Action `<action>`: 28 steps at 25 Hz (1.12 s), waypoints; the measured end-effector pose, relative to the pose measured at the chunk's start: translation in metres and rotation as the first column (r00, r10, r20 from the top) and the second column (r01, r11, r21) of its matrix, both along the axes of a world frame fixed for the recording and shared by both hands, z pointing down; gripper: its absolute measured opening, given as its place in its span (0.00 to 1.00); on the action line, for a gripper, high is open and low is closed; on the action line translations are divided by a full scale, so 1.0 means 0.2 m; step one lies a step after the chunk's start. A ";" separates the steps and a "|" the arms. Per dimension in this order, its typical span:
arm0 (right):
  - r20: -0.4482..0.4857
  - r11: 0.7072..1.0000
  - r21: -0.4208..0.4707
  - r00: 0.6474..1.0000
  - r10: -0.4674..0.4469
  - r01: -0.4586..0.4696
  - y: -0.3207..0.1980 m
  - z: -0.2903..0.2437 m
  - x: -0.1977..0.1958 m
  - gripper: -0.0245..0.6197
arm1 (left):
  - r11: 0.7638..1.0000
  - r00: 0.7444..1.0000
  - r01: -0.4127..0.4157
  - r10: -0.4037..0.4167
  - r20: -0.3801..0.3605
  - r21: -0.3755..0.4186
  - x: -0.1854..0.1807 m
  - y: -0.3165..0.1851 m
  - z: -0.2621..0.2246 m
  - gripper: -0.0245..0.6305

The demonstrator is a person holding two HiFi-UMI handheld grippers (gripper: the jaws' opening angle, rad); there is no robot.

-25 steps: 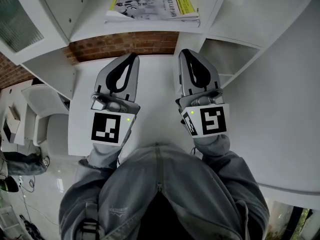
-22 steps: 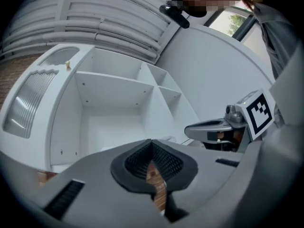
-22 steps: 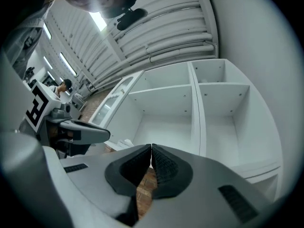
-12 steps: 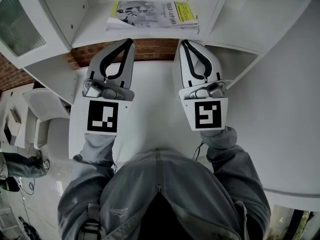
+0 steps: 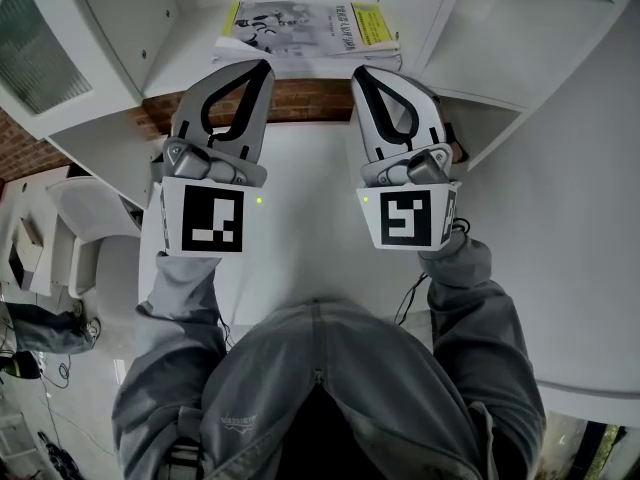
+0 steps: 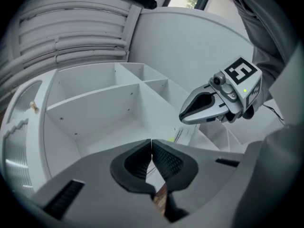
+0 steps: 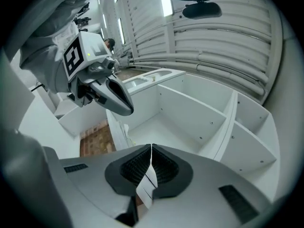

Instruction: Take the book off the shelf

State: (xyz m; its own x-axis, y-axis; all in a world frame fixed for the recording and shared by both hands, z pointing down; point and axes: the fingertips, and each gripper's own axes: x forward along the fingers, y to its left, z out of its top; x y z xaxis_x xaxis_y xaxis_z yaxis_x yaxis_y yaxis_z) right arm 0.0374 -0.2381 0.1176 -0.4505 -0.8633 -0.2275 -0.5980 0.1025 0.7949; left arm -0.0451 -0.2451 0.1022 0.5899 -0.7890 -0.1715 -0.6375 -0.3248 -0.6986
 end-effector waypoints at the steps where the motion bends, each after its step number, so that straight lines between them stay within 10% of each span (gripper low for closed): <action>1: -0.014 1.000 -0.004 1.000 0.003 -0.004 -0.01 0.01 0.00 0.08 | 1.000 1.000 0.009 -0.009 0.020 0.004 0.00 -0.01 0.01 0.05; 17: -0.267 0.975 -0.221 0.962 -0.052 -0.008 -0.21 0.13 -0.09 0.38 | 0.998 0.960 0.068 -0.070 0.270 0.017 0.06 -0.16 0.16 0.30; 28: -0.517 0.908 -0.383 0.854 -0.060 -0.168 -0.38 0.29 -0.09 0.40 | 0.997 0.939 0.078 -0.066 0.339 -0.024 0.07 -0.20 0.23 0.32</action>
State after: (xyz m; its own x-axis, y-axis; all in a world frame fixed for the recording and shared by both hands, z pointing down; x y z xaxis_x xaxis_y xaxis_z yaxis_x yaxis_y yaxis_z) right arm 0.0186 -0.3145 0.1757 -0.3516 -0.8516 0.3888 -0.1368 0.4576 0.8786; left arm -0.0316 -0.2851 0.1475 0.5494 -0.8336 0.0576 -0.3889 -0.3162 -0.8653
